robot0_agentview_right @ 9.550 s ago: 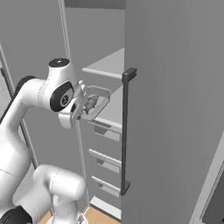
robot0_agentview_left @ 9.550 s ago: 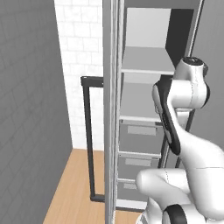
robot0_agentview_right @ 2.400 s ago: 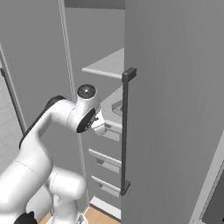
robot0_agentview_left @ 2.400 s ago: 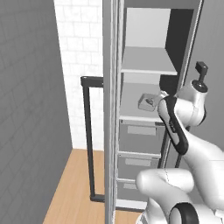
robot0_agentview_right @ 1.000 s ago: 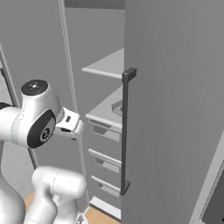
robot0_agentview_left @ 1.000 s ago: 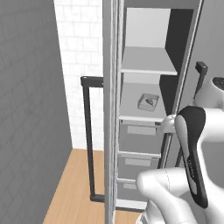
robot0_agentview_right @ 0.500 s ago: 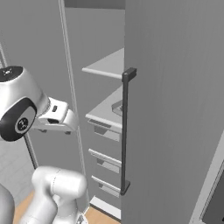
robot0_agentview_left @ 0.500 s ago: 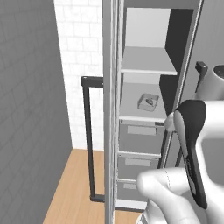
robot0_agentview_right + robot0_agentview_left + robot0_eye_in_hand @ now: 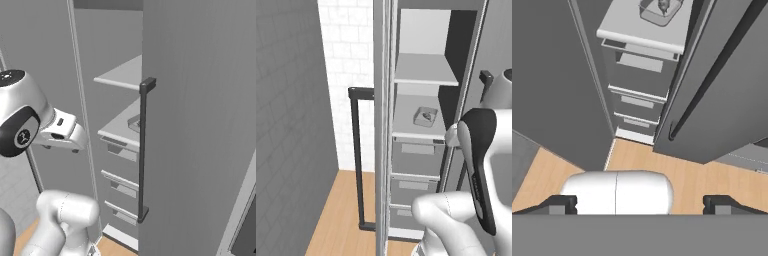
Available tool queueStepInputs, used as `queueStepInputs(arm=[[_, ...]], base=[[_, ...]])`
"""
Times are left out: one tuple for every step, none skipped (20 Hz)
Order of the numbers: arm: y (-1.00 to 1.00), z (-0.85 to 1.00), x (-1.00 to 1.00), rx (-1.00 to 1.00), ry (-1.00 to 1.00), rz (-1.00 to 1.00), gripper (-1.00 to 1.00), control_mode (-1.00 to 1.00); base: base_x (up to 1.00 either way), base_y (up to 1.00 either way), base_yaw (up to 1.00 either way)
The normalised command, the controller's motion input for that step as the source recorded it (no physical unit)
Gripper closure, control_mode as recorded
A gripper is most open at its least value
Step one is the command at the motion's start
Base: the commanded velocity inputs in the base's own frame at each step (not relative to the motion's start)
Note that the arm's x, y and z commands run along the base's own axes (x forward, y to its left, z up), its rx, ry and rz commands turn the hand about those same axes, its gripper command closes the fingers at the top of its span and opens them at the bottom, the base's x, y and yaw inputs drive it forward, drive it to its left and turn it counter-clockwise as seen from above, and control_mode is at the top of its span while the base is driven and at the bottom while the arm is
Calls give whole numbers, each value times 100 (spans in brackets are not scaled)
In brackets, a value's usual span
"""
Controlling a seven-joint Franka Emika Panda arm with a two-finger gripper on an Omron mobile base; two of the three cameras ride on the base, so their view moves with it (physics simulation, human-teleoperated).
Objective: Take the meat container that has the fish and place it on the second highest rack of the freezer. Then take the vegetable container that has the sweet potato and lime and place it on the highest rack of the freezer.
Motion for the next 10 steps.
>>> queueStepInputs(arm=[[18, -16, -22, 3, 0, -1, -100, -100], [21, -17, -10, 9, 0, 0, -100, -100], [11, -21, -19, 8, 0, 0, -100, -100], [8, -10, -16, 5, 0, 0, -100, -100], [8, 0, 0, 2, 0, 0, -100, -100], [0, 0, 0, 1, 0, 0, -100, -100], [0, 0, 0, 2, 0, -4, -100, -100], [0, 0, 0, 0, 0, -4, -100, -100], [0, 0, 0, 0, 0, -3, -100, -100], [0, 3, 0, 0, 0, -1, -100, -100]], base=[[0, 0, 0], [0, 0, 0], [0, 0, 0], [0, 0, 0], [0, 0, 0], [0, 0, 0], [0, 0, 0], [0, 0, 0], [0, 0, 0], [0, 0, 0]])
